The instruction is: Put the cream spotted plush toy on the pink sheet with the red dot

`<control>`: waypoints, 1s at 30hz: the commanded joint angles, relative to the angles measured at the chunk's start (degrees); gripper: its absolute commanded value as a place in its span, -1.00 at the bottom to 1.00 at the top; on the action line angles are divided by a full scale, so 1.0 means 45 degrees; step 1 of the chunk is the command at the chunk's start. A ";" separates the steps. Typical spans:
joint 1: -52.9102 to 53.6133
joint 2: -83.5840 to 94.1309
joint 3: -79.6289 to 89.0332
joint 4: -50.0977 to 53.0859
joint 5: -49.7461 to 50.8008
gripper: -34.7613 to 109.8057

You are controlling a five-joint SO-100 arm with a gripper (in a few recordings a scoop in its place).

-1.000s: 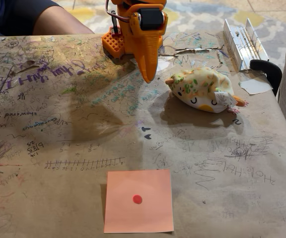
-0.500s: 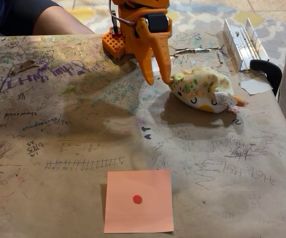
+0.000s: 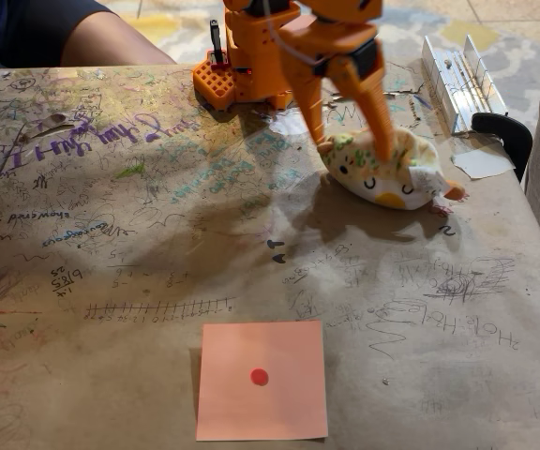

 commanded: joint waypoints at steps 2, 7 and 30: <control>-0.1797 -0.0234 -0.2031 0.0664 0.0547 -0.09; -0.1934 -0.0254 -0.1445 0.0391 0.0273 -0.08; -0.0078 -0.3945 0.0020 -0.1523 -0.0996 -0.10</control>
